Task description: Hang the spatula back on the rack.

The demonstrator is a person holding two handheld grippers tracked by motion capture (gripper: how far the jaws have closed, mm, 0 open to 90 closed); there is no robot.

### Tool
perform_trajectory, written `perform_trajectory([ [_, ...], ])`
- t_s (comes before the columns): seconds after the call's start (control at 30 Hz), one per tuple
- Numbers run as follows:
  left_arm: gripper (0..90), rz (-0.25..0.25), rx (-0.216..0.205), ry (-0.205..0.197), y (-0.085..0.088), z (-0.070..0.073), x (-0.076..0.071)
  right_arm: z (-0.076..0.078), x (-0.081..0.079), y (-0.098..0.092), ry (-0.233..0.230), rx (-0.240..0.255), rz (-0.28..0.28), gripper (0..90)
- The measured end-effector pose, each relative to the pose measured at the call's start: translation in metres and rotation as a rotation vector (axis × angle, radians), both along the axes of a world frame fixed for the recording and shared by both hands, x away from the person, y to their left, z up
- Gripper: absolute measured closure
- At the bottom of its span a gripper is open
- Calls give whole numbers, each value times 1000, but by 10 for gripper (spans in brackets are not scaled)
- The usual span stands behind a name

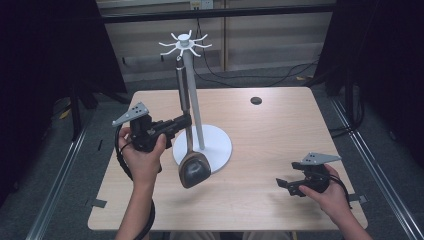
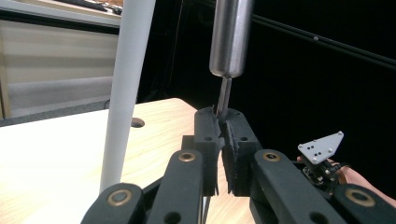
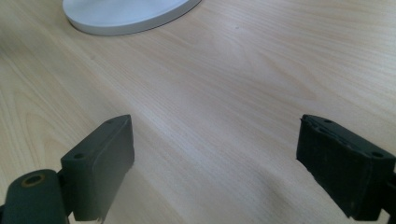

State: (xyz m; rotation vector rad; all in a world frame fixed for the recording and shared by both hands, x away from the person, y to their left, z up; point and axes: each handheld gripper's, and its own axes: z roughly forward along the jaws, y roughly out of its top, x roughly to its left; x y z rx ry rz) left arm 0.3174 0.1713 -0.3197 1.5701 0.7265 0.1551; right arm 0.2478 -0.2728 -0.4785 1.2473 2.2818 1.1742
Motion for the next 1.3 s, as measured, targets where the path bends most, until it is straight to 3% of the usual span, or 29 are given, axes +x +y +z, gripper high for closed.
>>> perform_trajectory([
  [0.67,793,53,35,-9,-1,1,5,1,-1,-1,0,6,-1,111],
  [1.0,625,78,86,-50,-2,-2,4,2,-2,-3,-4,4,-4,111],
  [1.3,482,115,128,-57,2,-12,0,2,-3,-4,0,7,-6,111],
])
